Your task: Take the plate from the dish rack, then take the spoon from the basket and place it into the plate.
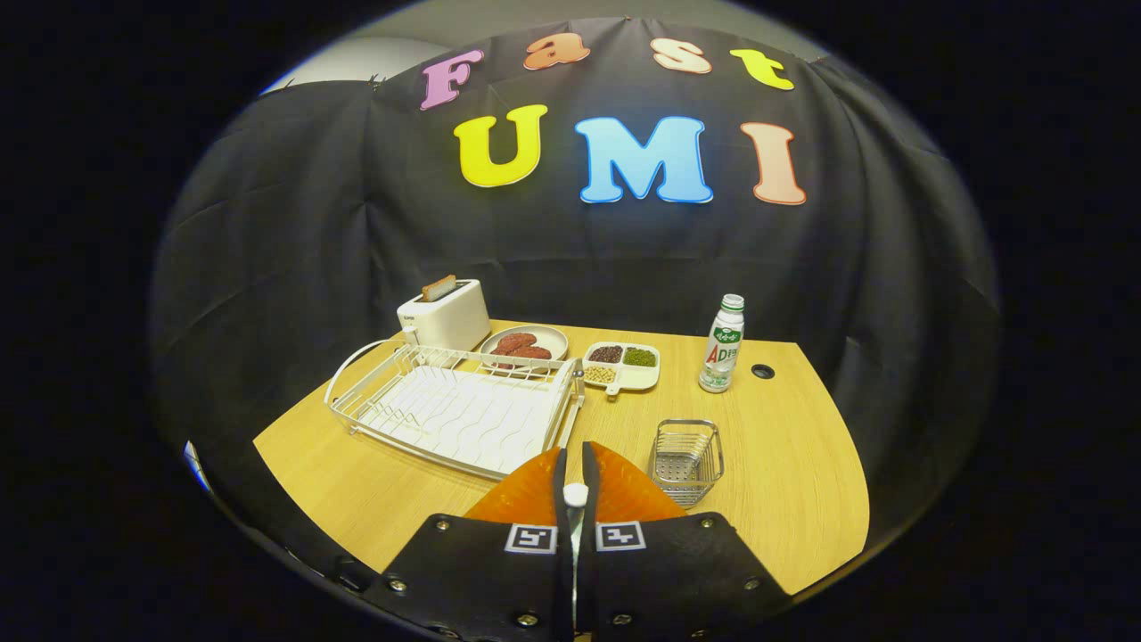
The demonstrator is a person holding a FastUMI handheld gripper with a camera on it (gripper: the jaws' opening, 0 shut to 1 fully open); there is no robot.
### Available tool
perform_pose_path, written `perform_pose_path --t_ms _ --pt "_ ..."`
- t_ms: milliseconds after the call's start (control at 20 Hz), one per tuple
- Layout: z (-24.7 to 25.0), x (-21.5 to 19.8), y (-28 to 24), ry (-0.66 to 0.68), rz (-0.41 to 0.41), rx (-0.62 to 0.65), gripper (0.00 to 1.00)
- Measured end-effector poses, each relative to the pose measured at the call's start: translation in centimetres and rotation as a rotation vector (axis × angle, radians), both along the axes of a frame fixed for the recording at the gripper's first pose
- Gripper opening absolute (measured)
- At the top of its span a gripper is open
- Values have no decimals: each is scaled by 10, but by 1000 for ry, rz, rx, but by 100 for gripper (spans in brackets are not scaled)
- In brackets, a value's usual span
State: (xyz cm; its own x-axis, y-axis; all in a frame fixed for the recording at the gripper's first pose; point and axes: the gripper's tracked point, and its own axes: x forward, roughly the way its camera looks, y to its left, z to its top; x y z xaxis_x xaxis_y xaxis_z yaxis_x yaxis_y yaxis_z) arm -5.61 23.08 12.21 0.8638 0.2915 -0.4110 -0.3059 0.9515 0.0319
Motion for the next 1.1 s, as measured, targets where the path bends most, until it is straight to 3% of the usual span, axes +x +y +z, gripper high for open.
perform_pose_path --t_ms 750,1100 --pt "-40 9 74 38 113 -9 4" --pt "-45 11 84 53 107 18 6"
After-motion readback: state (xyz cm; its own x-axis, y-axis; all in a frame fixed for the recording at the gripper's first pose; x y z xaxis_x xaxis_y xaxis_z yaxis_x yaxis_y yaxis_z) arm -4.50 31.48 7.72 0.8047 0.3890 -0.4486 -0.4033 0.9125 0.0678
